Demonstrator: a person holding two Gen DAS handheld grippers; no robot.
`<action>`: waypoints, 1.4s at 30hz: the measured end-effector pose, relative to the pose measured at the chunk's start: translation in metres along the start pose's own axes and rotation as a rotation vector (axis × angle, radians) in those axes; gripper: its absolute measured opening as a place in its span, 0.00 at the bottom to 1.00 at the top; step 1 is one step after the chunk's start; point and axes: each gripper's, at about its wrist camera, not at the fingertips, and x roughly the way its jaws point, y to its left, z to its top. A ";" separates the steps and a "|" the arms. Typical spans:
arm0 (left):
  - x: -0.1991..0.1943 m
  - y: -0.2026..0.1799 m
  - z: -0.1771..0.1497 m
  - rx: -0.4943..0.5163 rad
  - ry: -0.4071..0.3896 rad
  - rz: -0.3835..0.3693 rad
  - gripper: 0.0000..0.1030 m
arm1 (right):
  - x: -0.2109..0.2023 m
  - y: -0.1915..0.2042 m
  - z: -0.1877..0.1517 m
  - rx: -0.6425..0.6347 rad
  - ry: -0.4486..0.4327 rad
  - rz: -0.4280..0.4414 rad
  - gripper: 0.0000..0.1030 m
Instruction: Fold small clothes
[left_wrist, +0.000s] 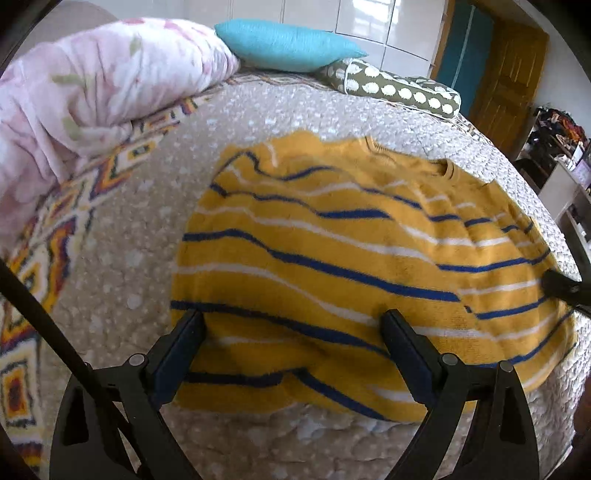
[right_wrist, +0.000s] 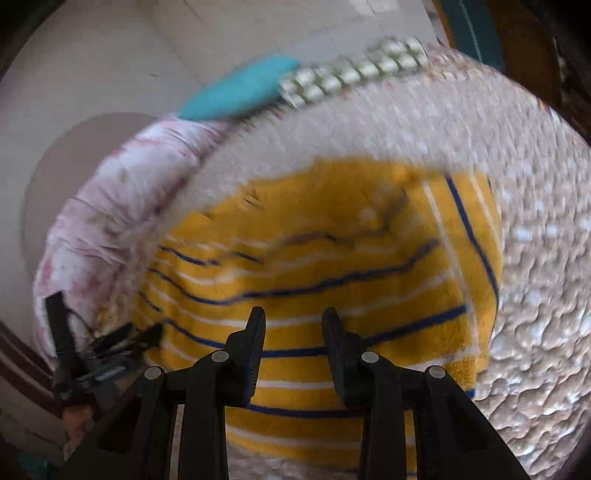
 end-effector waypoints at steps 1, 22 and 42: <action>0.002 0.002 -0.001 0.003 0.000 -0.007 0.94 | 0.004 -0.010 -0.001 0.010 0.005 -0.042 0.22; -0.030 0.023 -0.008 0.040 -0.068 0.005 0.95 | 0.035 -0.010 0.068 0.023 -0.084 -0.376 0.20; -0.067 0.155 0.002 -0.261 -0.148 0.254 0.95 | 0.065 0.208 -0.045 -0.456 0.025 -0.092 0.34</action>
